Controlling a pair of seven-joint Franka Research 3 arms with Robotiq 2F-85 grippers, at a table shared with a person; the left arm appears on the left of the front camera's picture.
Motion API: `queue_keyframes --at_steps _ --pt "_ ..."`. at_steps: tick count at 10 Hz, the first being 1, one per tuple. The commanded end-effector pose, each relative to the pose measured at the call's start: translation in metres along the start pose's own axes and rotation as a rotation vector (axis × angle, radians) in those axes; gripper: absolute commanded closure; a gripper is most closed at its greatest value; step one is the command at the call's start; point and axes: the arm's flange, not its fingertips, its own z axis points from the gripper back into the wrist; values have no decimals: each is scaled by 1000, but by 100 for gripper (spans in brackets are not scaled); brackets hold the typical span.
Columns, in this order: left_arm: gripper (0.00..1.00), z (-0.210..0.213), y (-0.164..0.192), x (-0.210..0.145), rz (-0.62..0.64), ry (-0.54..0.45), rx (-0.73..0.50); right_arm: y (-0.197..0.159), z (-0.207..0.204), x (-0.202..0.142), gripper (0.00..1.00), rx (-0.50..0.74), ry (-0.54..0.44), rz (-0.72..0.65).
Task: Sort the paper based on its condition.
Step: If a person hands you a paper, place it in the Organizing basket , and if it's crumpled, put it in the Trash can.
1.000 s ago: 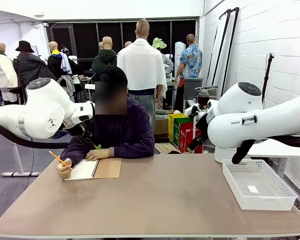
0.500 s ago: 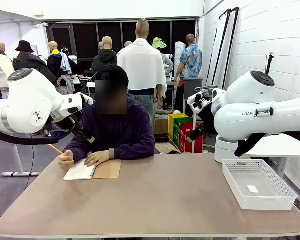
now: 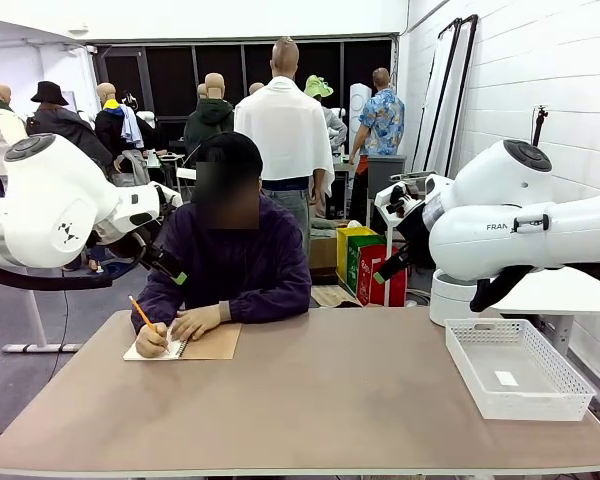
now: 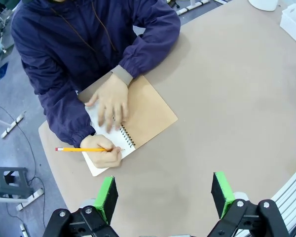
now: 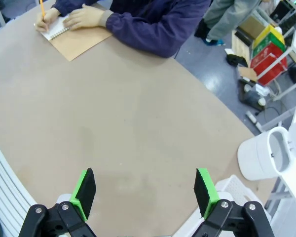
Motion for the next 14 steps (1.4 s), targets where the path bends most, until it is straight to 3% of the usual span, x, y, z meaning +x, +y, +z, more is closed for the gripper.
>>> queue_keyframes --at_steps 1,14 --pt "0 -2 1 2 -1 -1 -2 0 0 0 0 3 -1 -2" --pt "0 -2 1 2 -1 -1 -2 0 0 0 0 3 -1 -2"
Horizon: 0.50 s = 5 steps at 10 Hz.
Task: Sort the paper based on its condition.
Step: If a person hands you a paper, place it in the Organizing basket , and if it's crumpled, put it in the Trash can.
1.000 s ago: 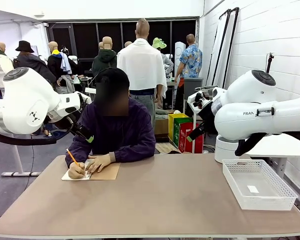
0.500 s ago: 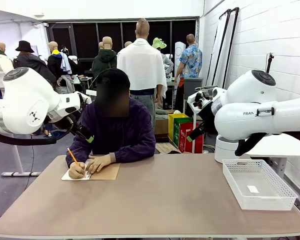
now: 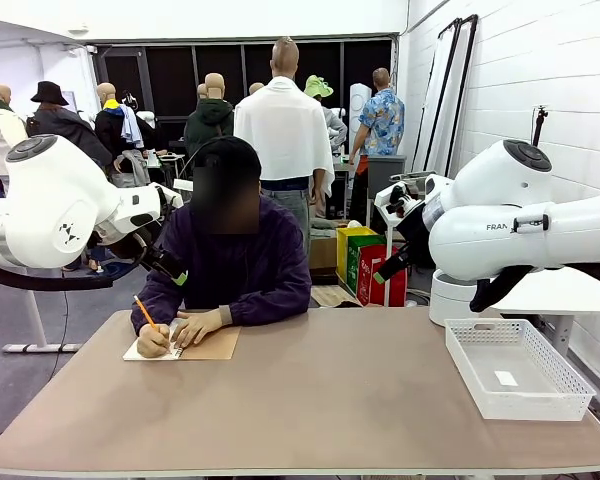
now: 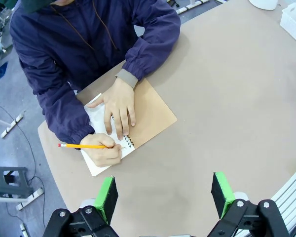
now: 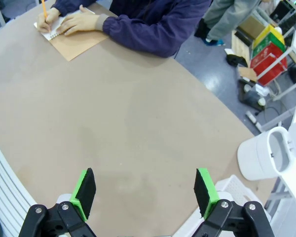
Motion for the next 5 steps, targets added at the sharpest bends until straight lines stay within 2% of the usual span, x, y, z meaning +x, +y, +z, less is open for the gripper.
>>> queue_keyframes --at_steps 1,5 --pt "0 -1 1 2 0 -4 -1 -1 0 0 0 3 -1 -2" --pt "0 -1 1 2 0 -4 -1 -1 0 0 0 3 -1 -2"
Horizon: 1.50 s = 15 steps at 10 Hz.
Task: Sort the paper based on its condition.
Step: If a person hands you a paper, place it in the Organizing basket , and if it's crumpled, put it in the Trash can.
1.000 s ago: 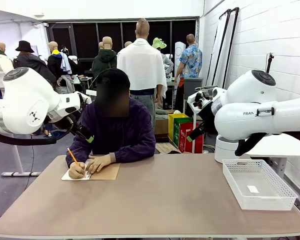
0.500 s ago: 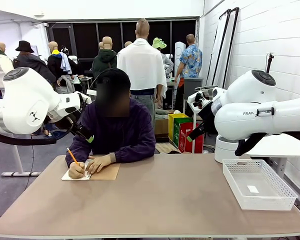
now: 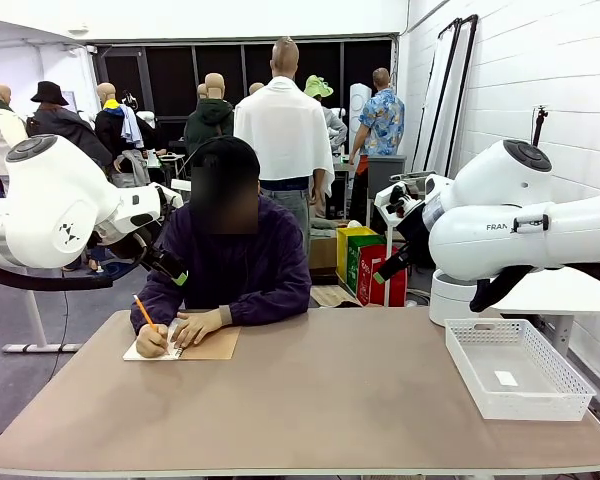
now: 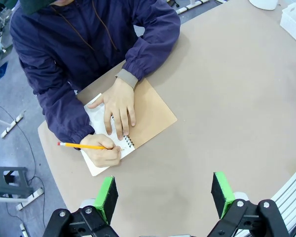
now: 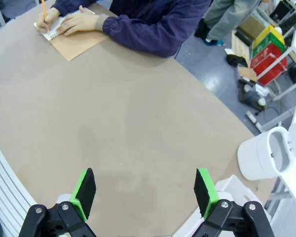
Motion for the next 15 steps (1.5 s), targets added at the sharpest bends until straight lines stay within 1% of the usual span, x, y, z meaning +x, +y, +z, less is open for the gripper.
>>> queue_keyframes --at_steps 1,15 --pt "0 -1 1 2 0 -4 -1 -1 0 0 0 3 -1 -2" --pt "0 -1 1 2 0 -4 -1 -1 0 0 0 3 -1 -2"
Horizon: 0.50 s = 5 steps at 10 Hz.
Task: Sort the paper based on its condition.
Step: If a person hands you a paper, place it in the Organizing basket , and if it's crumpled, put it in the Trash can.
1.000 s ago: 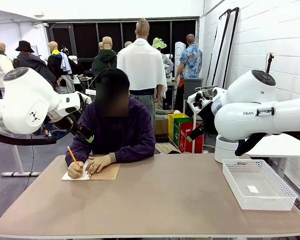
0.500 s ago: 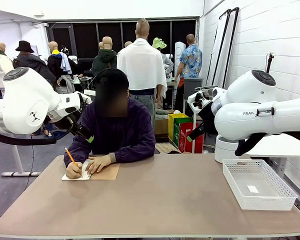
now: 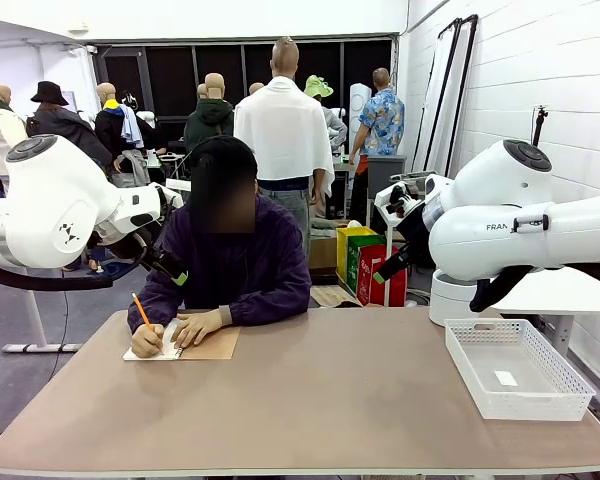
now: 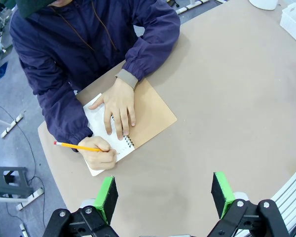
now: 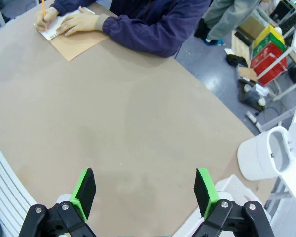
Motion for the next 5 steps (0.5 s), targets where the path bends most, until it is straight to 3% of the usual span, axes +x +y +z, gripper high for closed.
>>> queue_keyframes --at_steps 1,5 --pt "0 -1 1 2 0 -4 -1 -1 0 0 0 3 -1 -2" --pt "0 -1 1 2 0 -4 -1 -1 0 0 0 3 -1 -2"
